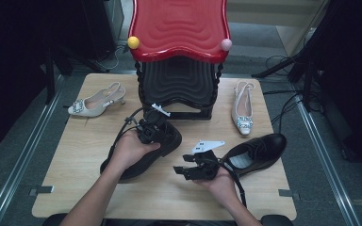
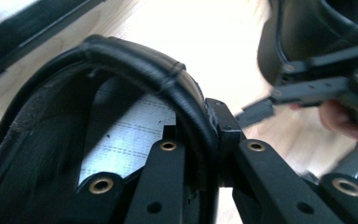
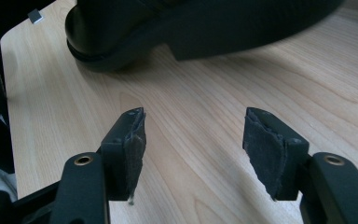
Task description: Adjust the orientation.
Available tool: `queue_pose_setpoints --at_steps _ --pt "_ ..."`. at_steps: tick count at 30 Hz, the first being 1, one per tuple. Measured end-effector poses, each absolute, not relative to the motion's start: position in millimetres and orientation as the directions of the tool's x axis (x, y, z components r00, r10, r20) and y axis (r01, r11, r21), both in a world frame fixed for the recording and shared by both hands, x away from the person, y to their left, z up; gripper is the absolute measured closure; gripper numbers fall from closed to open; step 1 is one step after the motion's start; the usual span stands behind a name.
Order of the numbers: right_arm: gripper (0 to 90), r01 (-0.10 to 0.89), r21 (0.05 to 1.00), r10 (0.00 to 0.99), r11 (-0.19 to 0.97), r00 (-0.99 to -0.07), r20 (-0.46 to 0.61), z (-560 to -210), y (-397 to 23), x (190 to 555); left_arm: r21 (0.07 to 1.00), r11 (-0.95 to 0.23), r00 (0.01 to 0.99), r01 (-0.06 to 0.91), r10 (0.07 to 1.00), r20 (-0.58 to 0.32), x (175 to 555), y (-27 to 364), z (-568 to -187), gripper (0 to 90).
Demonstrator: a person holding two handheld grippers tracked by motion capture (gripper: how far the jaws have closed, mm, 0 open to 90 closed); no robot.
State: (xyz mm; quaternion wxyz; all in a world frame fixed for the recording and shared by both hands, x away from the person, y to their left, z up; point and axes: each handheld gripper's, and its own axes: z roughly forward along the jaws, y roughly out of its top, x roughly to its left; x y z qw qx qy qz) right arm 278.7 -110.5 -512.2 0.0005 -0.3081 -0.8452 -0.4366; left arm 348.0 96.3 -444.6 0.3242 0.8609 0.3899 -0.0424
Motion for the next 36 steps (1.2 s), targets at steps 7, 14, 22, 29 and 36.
queue_pose_setpoints --at_steps 7,14,22,29,36 --pt "40.1 0.526 0.734 0.53 0.43 -0.805 0.266 -513 -114 277 0.498 -0.545 0.718 0.675 0.64 -0.273 354 78 -463 79.4" --pt "40.7 0.53 0.733 0.538 0.428 -0.8 0.264 -513 -118 276 0.523 -0.535 0.725 0.663 0.632 -0.273 357 79 -464 74.3" --pt "41.7 0.527 0.731 0.537 0.434 -0.802 0.26 -514 -118 276 0.561 -0.519 0.732 0.645 0.631 -0.258 346 92 -447 60.4" --pt "42.3 0.519 0.74 0.54 0.427 -0.803 0.252 -511 -119 275 0.606 -0.5 0.742 0.619 0.626 -0.242 330 108 -432 53.5" --pt "45.6 0.511 0.757 0.538 0.408 -0.804 0.253 -507 -121 276 0.617 -0.487 0.739 0.618 0.628 -0.245 314 124 -433 52.3"
